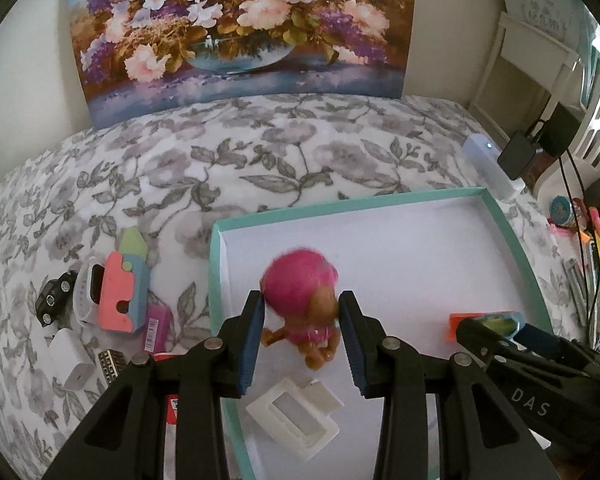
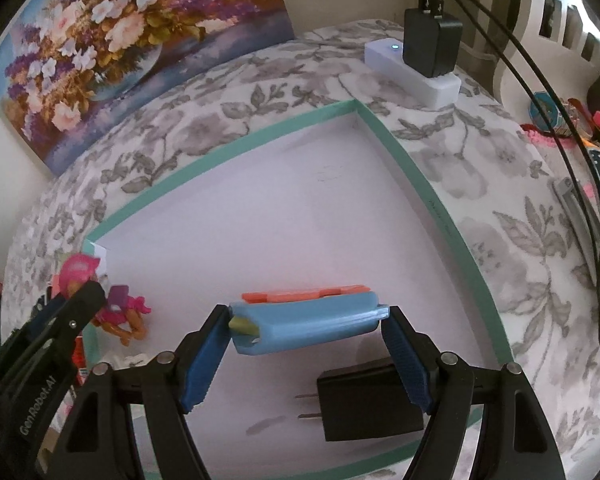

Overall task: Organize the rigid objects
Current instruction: 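Carry the box and doll into the tray and release both, then withdraw both open tools from the tray toward the pile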

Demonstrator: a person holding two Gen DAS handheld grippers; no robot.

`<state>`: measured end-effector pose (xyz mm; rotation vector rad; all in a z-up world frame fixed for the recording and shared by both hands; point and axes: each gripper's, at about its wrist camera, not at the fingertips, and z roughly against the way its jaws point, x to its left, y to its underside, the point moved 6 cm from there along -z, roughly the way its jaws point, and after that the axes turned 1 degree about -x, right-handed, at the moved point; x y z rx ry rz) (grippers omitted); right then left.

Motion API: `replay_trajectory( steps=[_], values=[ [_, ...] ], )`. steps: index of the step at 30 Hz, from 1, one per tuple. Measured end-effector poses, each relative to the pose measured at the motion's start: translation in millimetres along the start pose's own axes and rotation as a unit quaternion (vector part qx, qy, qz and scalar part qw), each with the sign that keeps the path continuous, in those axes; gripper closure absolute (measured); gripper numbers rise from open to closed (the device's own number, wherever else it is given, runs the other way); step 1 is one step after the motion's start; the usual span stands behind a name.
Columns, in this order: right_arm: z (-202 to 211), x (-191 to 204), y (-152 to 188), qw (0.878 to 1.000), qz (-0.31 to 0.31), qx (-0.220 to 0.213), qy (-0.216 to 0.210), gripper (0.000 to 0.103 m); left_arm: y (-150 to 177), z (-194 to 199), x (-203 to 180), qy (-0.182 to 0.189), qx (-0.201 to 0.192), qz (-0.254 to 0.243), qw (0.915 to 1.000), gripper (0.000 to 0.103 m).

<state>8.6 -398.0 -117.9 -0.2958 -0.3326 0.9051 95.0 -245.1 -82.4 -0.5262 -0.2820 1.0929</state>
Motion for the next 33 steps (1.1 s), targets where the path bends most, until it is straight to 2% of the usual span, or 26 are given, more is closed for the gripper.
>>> replay_trajectory(
  steps=[1, 5, 10, 12, 14, 17, 18, 20, 33],
  values=[
    [-1, 0, 0, 1.0, 0.001, 0.001, 0.002, 0.023, 0, 0, 0, -0.003, 0.001, -0.001, 1.0, 0.062],
    [-1, 1, 0, 1.0, 0.006, 0.001, 0.008, 0.023, 0, 2, 4, -0.001, 0.003, 0.007, 1.0, 0.041],
    [0, 1, 0, 1.0, 0.014, -0.001, 0.016, 0.021, -2, 8, 10, -0.01, 0.004, 0.012, 0.9999, 0.039],
    [1, 1, 0, 1.0, 0.015, -0.003, 0.017, 0.013, -3, 10, 14, -0.015, 0.005, 0.015, 0.9998, 0.037],
    [1, 1, 0, 1.0, 0.017, -0.004, 0.018, 0.011, -3, 11, 18, -0.022, 0.006, 0.017, 0.9996, 0.023],
    [1, 2, 0, 1.0, 0.02, -0.006, 0.02, 0.009, -3, 13, 26, -0.025, 0.01, 0.027, 0.9993, 0.021],
    [1, 2, 0, 0.999, 0.022, -0.006, 0.022, 0.004, -3, 13, 28, -0.026, 0.011, 0.03, 0.9991, 0.021],
    [1, 3, -1, 0.999, 0.026, -0.01, 0.024, 0.0, -2, 13, 36, -0.032, 0.016, 0.04, 0.9986, 0.013],
    [3, 10, 0, 0.998, 0.049, -0.016, 0.03, 0.0, 17, 3, 83, -0.063, 0.072, 0.109, 0.9895, 0.012]
  ],
)
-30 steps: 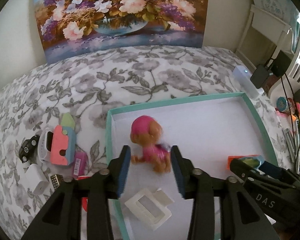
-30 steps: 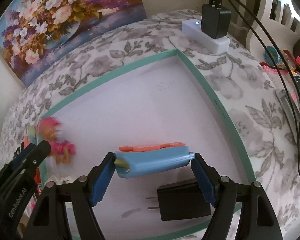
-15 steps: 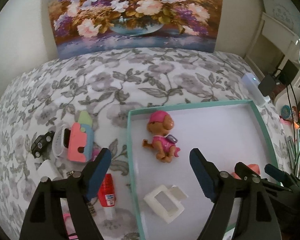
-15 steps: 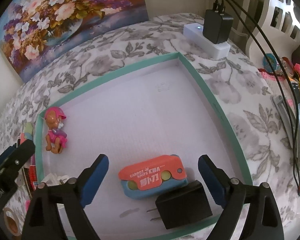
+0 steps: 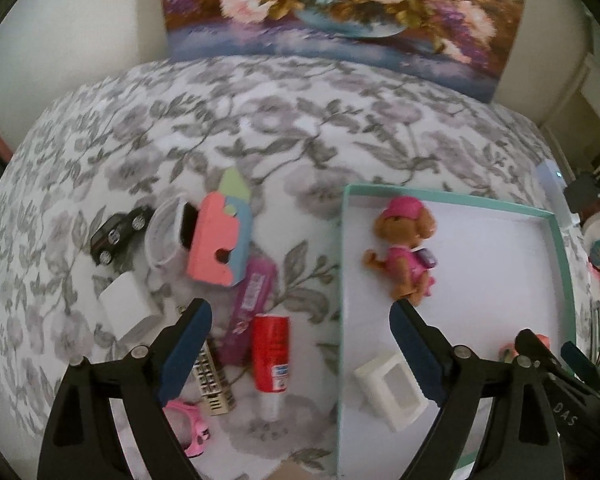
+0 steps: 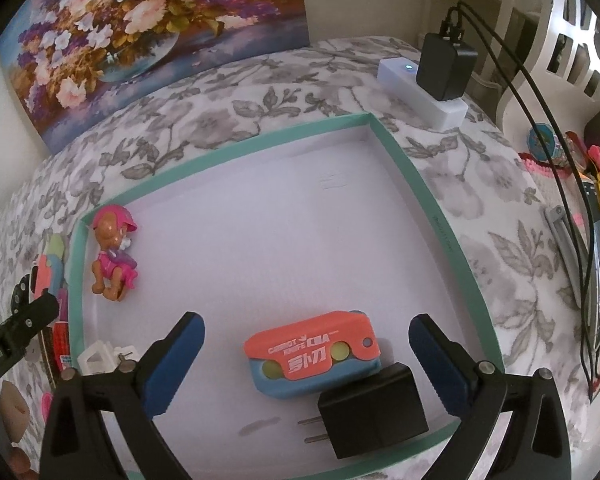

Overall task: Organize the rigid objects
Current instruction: 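Withdraw both open tools from the tray toward the pile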

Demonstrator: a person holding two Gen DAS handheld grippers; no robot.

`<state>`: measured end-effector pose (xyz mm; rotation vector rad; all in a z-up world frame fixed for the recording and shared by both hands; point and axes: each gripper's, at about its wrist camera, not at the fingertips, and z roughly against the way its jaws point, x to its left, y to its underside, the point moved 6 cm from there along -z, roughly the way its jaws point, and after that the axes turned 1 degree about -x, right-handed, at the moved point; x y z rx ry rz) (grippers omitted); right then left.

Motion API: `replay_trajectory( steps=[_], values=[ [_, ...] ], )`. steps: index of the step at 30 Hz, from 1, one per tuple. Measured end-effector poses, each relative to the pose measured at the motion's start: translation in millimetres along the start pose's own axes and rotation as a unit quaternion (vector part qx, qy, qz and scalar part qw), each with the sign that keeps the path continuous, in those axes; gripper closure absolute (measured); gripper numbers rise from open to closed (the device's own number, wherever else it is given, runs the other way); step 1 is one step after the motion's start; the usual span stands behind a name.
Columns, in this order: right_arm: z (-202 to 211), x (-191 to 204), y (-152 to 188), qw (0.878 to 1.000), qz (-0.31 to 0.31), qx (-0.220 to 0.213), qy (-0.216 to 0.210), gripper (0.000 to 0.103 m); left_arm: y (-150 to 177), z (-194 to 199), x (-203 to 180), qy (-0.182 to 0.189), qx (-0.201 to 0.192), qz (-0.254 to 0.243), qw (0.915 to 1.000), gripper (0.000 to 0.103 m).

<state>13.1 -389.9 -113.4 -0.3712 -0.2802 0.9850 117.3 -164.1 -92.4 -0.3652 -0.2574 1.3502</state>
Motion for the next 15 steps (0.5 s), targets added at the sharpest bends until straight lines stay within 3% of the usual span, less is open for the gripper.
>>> replay_trajectory(
  steps=[15],
  values=[
    [35, 33, -4, 0.999, 0.044, -0.029, -0.013, 0.0, -7, 33, 60, -0.018, 0.003, 0.062, 0.9979, 0.012]
  ],
)
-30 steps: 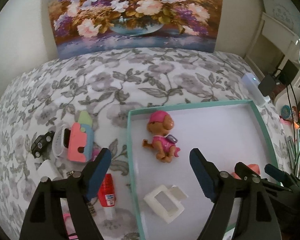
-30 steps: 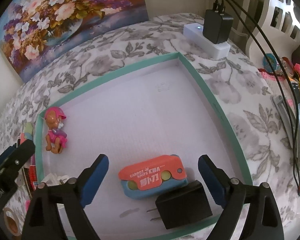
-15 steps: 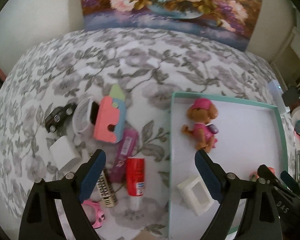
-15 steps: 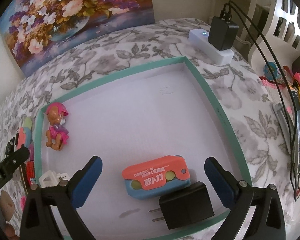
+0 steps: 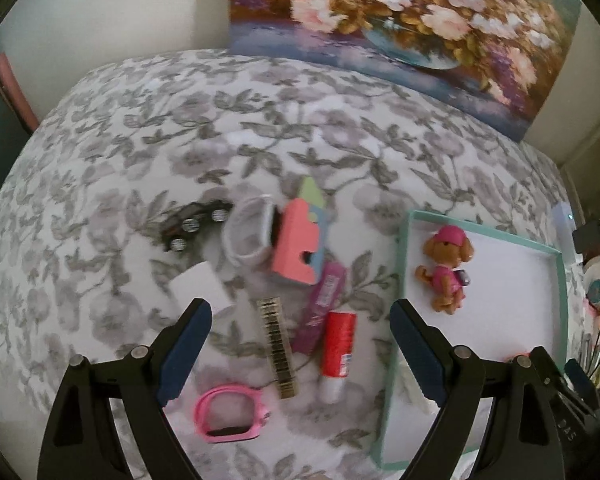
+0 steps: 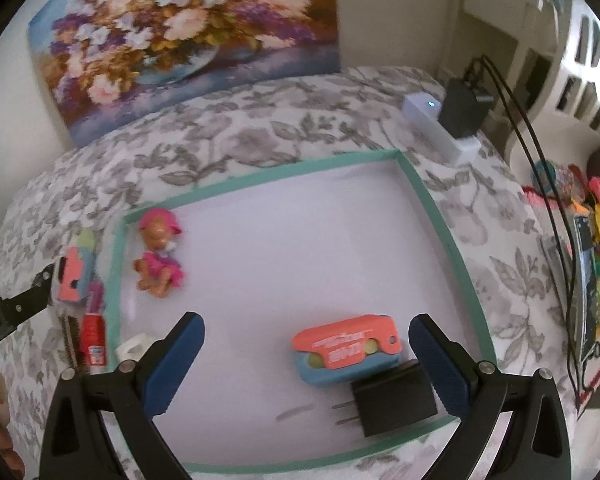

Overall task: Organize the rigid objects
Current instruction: 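Withdraw both open tools from the tray toward the pile, then grasp the pink watch band with right tool while left tool moves toward white charger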

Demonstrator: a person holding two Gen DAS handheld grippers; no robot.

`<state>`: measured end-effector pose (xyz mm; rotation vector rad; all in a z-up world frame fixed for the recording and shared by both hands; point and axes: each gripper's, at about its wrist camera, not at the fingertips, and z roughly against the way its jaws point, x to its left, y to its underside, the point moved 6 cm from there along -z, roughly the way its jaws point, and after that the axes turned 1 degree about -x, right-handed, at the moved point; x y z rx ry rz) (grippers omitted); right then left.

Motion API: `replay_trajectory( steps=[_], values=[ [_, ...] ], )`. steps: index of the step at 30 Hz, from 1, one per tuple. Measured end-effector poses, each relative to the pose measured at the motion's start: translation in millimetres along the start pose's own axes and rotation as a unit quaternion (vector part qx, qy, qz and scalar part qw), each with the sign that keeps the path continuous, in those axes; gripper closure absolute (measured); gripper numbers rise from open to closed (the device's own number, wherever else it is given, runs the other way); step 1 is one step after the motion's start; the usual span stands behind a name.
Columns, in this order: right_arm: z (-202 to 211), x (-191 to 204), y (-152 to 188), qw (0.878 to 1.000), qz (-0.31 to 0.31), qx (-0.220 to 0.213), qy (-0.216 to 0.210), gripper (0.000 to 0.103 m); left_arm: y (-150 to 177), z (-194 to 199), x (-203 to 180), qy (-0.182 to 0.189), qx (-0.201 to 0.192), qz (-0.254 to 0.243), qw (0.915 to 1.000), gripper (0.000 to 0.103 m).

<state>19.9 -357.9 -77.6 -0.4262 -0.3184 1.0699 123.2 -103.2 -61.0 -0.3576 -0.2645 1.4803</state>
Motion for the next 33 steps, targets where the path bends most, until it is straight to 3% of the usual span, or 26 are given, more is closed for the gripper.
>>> replay_trajectory(
  steps=[19, 28, 33],
  values=[
    [32, 136, 18, 0.992, 0.093, -0.005, -0.089, 0.0, 14, 35, 118, -0.045, -0.021, 0.081, 0.9955, 0.012],
    [25, 195, 42, 0.983, 0.145, 0.018, -0.11, 0.0, 28, 17, 131, -0.054, 0.012, 0.08, 0.9953, 0.012],
    [12, 212, 57, 0.98, 0.154, 0.046, -0.116, 0.0, 40, -5, 137, -0.062, 0.049, 0.079, 0.9937, 0.012]
  ],
)
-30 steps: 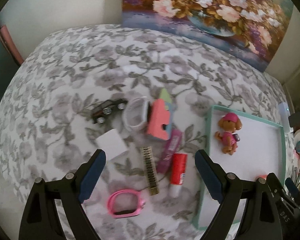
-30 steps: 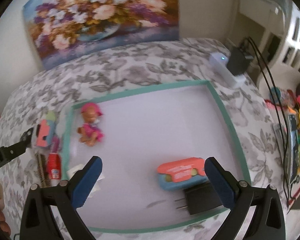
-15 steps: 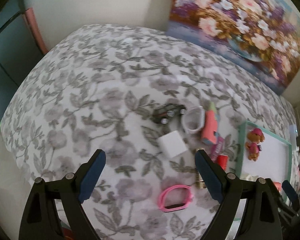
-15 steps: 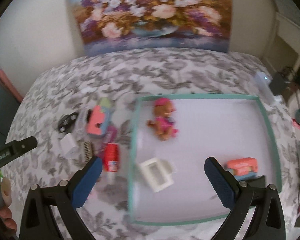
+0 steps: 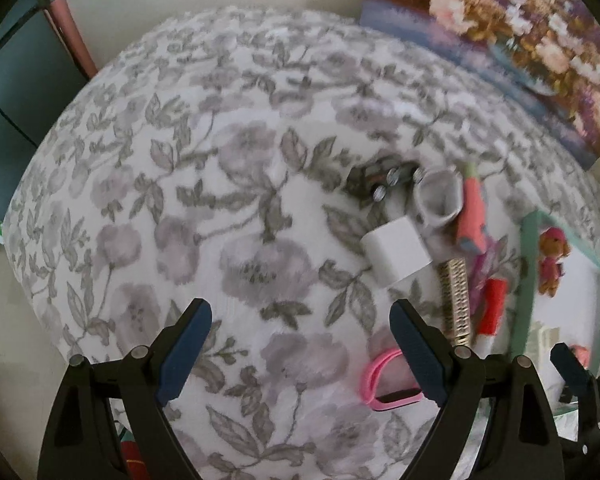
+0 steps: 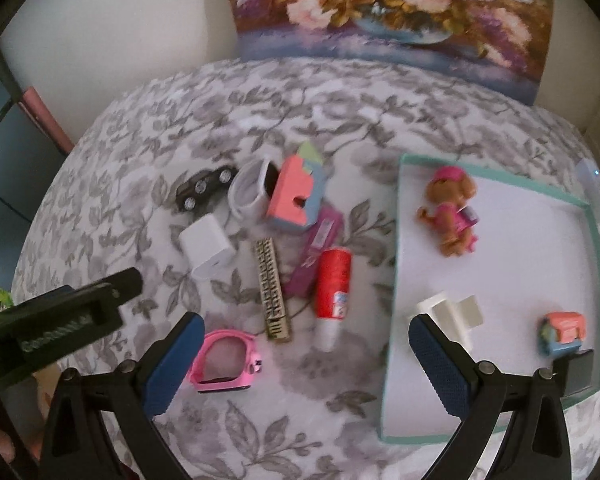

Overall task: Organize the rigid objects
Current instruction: 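Grasp the pink watch band with right tool while left tool moves toward white charger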

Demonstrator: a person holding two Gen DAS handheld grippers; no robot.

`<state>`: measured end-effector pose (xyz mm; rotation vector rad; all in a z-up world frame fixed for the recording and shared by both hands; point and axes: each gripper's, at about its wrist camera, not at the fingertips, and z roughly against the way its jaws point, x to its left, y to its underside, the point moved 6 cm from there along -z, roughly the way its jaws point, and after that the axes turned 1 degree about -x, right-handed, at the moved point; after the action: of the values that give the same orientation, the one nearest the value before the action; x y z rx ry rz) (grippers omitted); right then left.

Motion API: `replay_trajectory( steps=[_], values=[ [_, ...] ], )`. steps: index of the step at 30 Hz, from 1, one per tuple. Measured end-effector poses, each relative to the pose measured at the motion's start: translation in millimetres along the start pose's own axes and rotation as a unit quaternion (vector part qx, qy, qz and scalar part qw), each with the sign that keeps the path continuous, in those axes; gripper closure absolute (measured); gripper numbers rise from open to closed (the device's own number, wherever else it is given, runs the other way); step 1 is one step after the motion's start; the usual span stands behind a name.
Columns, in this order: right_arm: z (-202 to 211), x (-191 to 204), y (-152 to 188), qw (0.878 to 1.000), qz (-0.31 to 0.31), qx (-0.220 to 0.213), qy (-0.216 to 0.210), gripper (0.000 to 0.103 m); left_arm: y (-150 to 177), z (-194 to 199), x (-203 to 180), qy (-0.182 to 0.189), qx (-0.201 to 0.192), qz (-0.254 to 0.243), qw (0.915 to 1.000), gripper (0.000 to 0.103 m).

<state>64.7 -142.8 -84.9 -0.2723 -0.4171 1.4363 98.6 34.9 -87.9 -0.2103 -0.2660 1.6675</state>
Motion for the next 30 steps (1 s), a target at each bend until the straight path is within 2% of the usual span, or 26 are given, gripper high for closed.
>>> replay_trajectory(
  steps=[7, 15, 30],
  values=[
    [-22, 16, 13, 0.999, 0.009, 0.032, -0.007, 0.0, 13, -30, 20, -0.022, 0.047, 0.02, 0.9985, 0.012],
    [-37, 31, 23, 0.998, 0.018, 0.055, -0.009, 0.0, 16, -37, 47, -0.039, 0.052, 0.053, 0.9964, 0.012],
    [-73, 66, 48, 0.993, 0.053, 0.101, -0.001, 0.0, 28, -60, 87, -0.033, 0.07, 0.086, 0.9933, 0.012]
  ],
)
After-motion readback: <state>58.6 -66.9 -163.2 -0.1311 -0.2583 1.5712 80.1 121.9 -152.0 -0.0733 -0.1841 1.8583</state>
